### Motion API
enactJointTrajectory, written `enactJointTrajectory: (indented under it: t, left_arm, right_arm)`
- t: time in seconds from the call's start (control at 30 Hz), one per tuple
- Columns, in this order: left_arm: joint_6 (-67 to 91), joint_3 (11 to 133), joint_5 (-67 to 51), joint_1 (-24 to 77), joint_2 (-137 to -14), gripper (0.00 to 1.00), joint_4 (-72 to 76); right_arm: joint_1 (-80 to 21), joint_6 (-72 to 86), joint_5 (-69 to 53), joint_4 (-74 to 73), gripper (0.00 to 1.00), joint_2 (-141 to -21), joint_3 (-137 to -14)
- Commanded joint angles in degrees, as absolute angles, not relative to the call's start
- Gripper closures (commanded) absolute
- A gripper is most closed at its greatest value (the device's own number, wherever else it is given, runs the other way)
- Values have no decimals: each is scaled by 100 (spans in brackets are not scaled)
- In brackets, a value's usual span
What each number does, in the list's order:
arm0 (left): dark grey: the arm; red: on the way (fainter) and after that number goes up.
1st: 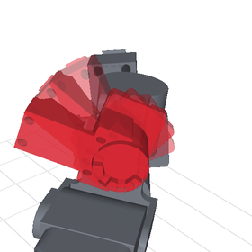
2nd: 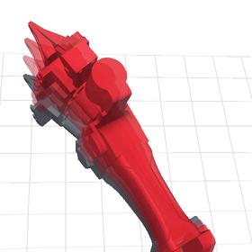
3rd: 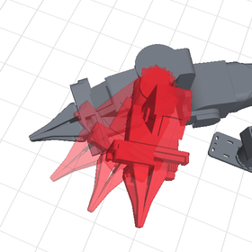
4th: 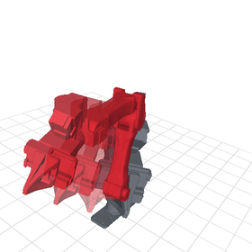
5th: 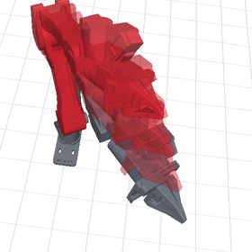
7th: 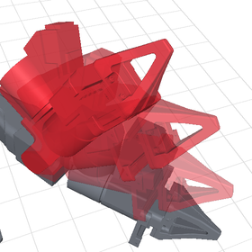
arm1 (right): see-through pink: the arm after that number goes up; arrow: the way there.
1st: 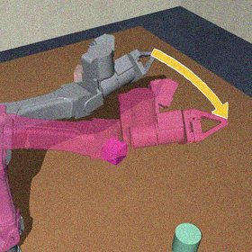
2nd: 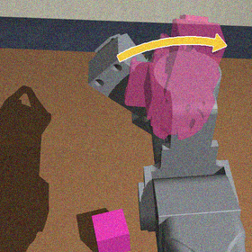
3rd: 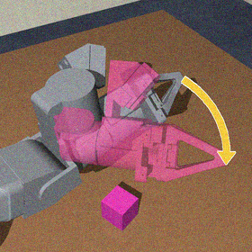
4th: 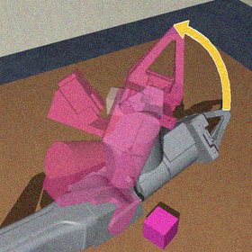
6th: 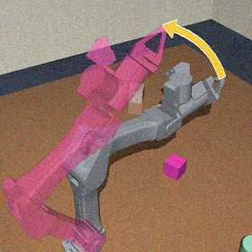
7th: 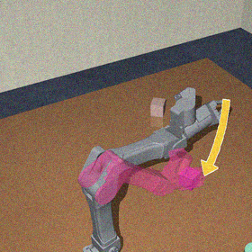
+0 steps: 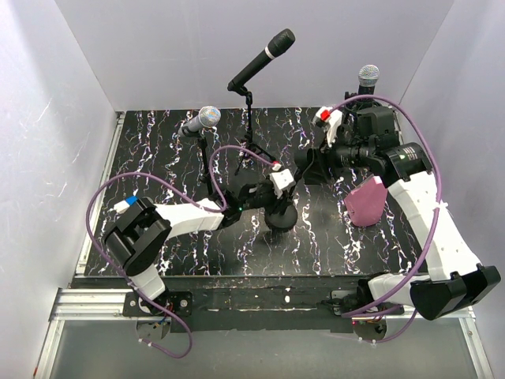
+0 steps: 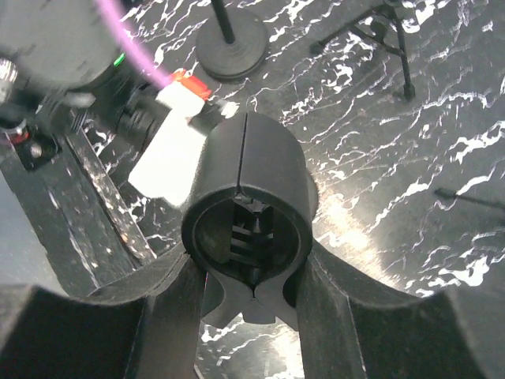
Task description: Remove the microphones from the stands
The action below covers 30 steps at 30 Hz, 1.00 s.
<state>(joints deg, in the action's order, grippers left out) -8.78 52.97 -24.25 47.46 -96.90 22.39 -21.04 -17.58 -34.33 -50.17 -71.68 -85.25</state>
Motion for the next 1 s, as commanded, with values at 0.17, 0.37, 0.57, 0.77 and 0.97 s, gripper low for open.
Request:
enactJointTrajectory:
  t: [0.17, 0.37, 0.57, 0.77, 0.97]
  left_arm:
    - [-1012, 4799, 2267, 5748, -9484, 100, 3137]
    - [-291, 4659, -755, 4969, -8975, 61, 2593]
    - [-351, 4885, -4072, 4018, -9280, 40, 2207]
    - [-685, 5176, -4816, 3902, -9764, 50, 2487]
    - [-817, 5344, -4729, 3990, -9897, 80, 2646]
  right_arm:
    - [-2197, 870, -2777, -5308, 99, -7506, -8833]
    - [-2215, -208, -3119, -4993, 99, -7515, -8816]
    - [-2276, -1361, -3946, -4782, 99, -7357, -8622]
    - [-2487, -1661, -3973, -4746, 99, -7277, -8437]
    - [-2540, -1618, -3841, -4764, 99, -7286, -8411]
